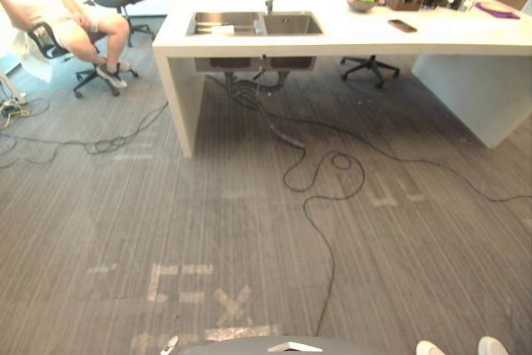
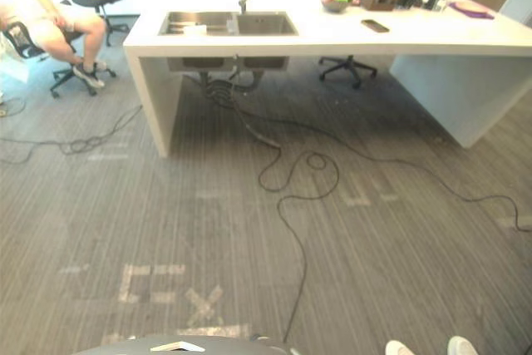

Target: Walk over to the sink, pick up the cup, carry it to the dishwasher, place the cup inside the dishwasher, then close the dishwasher door

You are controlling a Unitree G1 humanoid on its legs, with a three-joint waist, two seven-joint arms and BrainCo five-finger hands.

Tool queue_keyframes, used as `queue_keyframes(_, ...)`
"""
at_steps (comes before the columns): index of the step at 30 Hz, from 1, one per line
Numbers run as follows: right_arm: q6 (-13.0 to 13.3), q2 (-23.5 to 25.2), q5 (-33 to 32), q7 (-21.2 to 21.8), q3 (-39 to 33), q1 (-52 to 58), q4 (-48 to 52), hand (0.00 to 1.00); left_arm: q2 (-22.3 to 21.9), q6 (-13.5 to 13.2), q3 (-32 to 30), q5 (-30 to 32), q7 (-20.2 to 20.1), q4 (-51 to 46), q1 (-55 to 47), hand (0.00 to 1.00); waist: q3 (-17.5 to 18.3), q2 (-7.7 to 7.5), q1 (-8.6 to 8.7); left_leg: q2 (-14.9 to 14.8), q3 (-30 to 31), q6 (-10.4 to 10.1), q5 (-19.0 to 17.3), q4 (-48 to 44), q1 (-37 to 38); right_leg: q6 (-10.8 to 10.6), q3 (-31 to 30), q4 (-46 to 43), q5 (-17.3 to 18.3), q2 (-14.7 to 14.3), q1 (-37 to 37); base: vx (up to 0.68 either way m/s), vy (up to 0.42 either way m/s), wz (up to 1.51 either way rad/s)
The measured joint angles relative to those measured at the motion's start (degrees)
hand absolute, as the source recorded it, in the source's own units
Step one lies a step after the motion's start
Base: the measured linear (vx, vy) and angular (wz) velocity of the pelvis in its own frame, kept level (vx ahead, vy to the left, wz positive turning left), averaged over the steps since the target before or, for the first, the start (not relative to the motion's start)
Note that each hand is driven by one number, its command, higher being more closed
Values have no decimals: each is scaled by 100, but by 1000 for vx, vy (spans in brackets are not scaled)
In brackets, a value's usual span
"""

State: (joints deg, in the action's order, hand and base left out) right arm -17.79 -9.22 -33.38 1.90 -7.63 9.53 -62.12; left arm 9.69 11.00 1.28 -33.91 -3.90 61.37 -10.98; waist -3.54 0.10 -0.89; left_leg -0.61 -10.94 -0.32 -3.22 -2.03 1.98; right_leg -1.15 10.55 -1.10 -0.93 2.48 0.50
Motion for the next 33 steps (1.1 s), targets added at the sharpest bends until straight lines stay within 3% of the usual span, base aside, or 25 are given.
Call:
queue_keyframes(3,19,-12,-14,-15,4,-97,-80,0,-3,0,9,-246,-316,-23,146,0,-95,14,7,4,-8,-37,197,274,63,-37,145,419,-218,-33,176,56,-17,14)
queue_keyframes(5,184,-4,-28,-114,41,-176,-193,0,-6,152,22,-410,-662,-98,220,0,-110,12,-1,2,22,-27,249,348,190,-27,259,568,-279,-59,311,100,-17,12)
queue_keyframes(9,481,-9,-73,-119,76,-190,-191,0,22,160,116,-153,-759,-170,257,0,-207,33,-3,-6,18,-42,310,496,292,-55,286,571,-252,-79,349,48,-7,3)
queue_keyframes(12,699,14,-100,-111,142,-192,-189,0,36,9,151,15,-777,-239,285,0,-274,19,0,-3,1,-46,319,524,316,-57,290,572,-253,-77,351,4,5,-2)
queue_keyframes(17,1156,16,171,-116,445,-214,-133,0,-148,-349,171,37,125,-761,520,0,-299,-20,-4,2,-29,-50,358,524,325,-74,283,605,-300,-67,351,-53,6,-2)
queue_keyframes(22,1559,146,683,-185,652,-574,317,0,-406,-462,234,326,582,-898,693,0,-357,-14,21,-28,-158,-72,379,534,420,-61,280,610,-324,-80,377,-92,-1,-11)
queue_keyframes(26,1933,263,909,-419,808,-766,580,0,-408,-730,334,419,550,-917,686,0,-364,6,-36,-50,-182,-89,413,579,428,-19,354,611,-303,-78,383,-65,-5,-1)
queue_keyframes(33,2299,198,1868,-959,784,-815,1684,0,-411,-712,490,253,271,-1621,512,0,-366,-8,-71,-40,-180,-42,474,648,434,-25,444,605,-349,-55,389,18,14,5)
